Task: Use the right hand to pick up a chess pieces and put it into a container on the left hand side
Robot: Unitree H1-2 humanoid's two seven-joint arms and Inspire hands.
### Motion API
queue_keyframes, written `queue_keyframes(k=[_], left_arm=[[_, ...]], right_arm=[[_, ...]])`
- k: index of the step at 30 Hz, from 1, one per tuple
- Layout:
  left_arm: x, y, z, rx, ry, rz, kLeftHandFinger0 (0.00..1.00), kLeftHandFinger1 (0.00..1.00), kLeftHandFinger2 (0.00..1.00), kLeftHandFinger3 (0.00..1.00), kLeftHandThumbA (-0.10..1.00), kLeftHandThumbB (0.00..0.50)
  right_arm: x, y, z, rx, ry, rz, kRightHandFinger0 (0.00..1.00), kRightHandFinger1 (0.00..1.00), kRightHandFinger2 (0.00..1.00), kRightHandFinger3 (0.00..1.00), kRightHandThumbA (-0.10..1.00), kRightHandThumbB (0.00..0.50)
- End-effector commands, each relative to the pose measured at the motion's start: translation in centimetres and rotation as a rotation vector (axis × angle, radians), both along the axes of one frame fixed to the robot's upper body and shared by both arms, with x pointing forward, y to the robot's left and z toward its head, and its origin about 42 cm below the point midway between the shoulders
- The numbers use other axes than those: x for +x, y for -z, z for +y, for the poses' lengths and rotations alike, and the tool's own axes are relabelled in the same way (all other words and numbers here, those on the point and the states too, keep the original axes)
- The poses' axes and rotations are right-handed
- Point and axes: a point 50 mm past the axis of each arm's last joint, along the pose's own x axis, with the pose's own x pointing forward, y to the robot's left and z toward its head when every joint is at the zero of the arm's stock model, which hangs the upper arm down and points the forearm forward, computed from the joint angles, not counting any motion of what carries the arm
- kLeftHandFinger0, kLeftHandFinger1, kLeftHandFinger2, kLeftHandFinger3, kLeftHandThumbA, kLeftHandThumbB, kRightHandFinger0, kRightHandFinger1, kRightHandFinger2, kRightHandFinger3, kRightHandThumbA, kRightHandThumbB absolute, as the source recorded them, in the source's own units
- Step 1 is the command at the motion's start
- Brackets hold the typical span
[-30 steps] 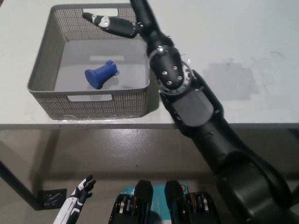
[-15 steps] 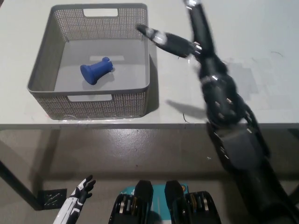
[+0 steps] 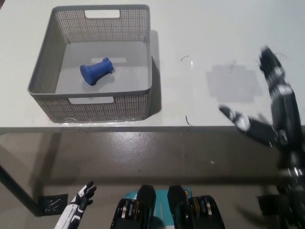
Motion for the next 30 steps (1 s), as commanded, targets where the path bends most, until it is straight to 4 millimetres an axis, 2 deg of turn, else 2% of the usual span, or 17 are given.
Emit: queue_keyframes(k=[1,3,4,6,9,10,11,17,21,26,28,30], left_arm=[[0.4,-1.0,0.5,0.015,0.008,-0.059,1.00,1.00,1.00,1.00,1.00,0.295],[0.5,-1.1,0.5,0.010,0.004,-0.061,1.00,1.00,1.00,1.00,1.00,0.290],[0.5,-1.1,0.5,0.004,-0.001,-0.064,1.00,1.00,1.00,1.00,1.00,0.292],[0.6,-1.0,0.4,-0.005,0.001,-0.071,1.00,1.00,1.00,1.00,1.00,0.293],[0.9,-1.2,0.5,-0.013,-0.015,-0.078,1.00,1.00,1.00,1.00,1.00,0.303],[1.1,-1.3,0.6,-0.013,-0.017,-0.082,1.00,1.00,1.00,1.00,1.00,0.303],[1.1,-1.5,0.7,-0.012,-0.022,-0.082,1.00,1.00,1.00,1.00,1.00,0.307],[1.3,-1.6,0.5,-0.015,-0.022,-0.086,1.00,1.00,1.00,1.00,1.00,0.309],[1.3,-1.7,0.4,-0.022,-0.023,-0.088,1.00,1.00,1.00,1.00,1.00,0.288],[1.7,-2.0,0.5,-0.016,-0.024,-0.096,1.00,1.00,1.00,1.00,1.00,0.287],[1.8,-2.0,0.6,-0.012,-0.028,-0.098,1.00,1.00,1.00,1.00,1.00,0.284],[1.8,-2.0,0.7,-0.017,-0.033,-0.100,1.00,1.00,1.00,1.00,1.00,0.286]], right_arm=[[-0.8,0.3,-0.4,0.022,-0.061,-0.013,1.00,1.00,1.00,1.00,1.00,0.275],[-1.1,1.6,-0.5,0.018,-0.051,0.022,1.00,1.00,1.00,1.00,1.00,0.283],[-1.3,3.0,-0.7,0.011,-0.046,0.051,1.00,1.00,1.00,1.00,1.00,0.267],[-1.8,4.7,-1.0,0.004,-0.031,0.107,1.00,1.00,1.00,1.00,1.00,0.307],[-2.4,7.2,-1.3,0.019,-0.041,0.174,1.00,1.00,1.00,1.00,1.00,0.293],[-2.3,7.3,-1.2,0.023,-0.044,0.176,1.00,1.00,1.00,1.00,1.00,0.273],[-2.7,8.4,-1.2,0.041,-0.046,0.228,1.00,1.00,1.00,1.00,1.00,0.320],[-4.1,11.0,-1.4,0.050,-0.073,0.321,1.00,1.00,1.00,1.00,1.00,0.329],[-5.0,12.4,-1.3,0.080,-0.088,0.370,1.00,1.00,1.00,1.00,1.00,0.282],[-5.9,13.9,-1.1,0.130,-0.149,0.430,1.00,1.00,1.00,1.00,1.00,0.187],[-6.6,14.6,-0.9,0.251,-0.185,0.499,1.00,1.00,1.00,1.00,0.99,0.159],[-7.1,15.1,-0.9,0.268,-0.187,0.523,1.00,1.00,1.00,1.00,1.00,0.140]])
